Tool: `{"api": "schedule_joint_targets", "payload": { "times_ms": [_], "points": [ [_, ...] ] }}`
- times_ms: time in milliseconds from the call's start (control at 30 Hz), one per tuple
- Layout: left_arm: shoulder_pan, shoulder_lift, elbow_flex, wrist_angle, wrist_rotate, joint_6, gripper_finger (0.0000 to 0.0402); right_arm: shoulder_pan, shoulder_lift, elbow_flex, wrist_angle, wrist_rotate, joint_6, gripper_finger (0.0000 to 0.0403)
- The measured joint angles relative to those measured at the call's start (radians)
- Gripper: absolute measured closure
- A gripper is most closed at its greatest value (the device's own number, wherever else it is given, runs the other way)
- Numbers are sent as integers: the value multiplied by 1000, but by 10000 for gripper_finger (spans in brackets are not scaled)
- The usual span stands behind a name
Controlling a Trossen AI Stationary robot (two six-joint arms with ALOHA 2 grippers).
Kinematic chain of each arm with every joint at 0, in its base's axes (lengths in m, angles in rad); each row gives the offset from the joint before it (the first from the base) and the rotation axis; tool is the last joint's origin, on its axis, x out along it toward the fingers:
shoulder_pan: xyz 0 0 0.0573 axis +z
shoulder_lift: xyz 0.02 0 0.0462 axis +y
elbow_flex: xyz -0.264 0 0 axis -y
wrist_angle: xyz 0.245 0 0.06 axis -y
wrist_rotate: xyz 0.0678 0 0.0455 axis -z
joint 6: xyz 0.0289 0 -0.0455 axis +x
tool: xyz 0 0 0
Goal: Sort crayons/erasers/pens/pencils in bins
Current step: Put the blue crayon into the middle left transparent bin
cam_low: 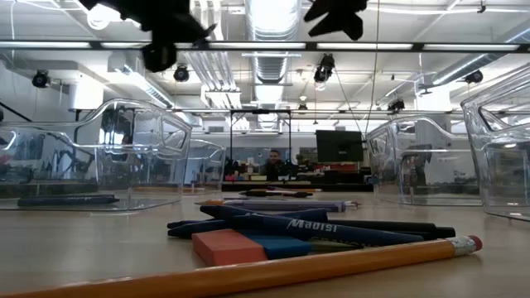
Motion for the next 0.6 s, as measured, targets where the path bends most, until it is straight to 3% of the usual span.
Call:
{"api": "schedule_joint_targets", "payload": {
  "times_ms": [267, 433, 600],
  "points": [
    [-117, -30, -18, -399, 39, -106, 384, 0, 125, 0, -17, 53, 37, 225],
    [-198, -6, -50, -444, 50, -129, 384, 0, 205, 0, -22, 53, 32, 225],
    [-211, 34, -107, -455, 26, -154, 384, 0, 271, 0, -21, 53, 27, 225]
  ]
}}
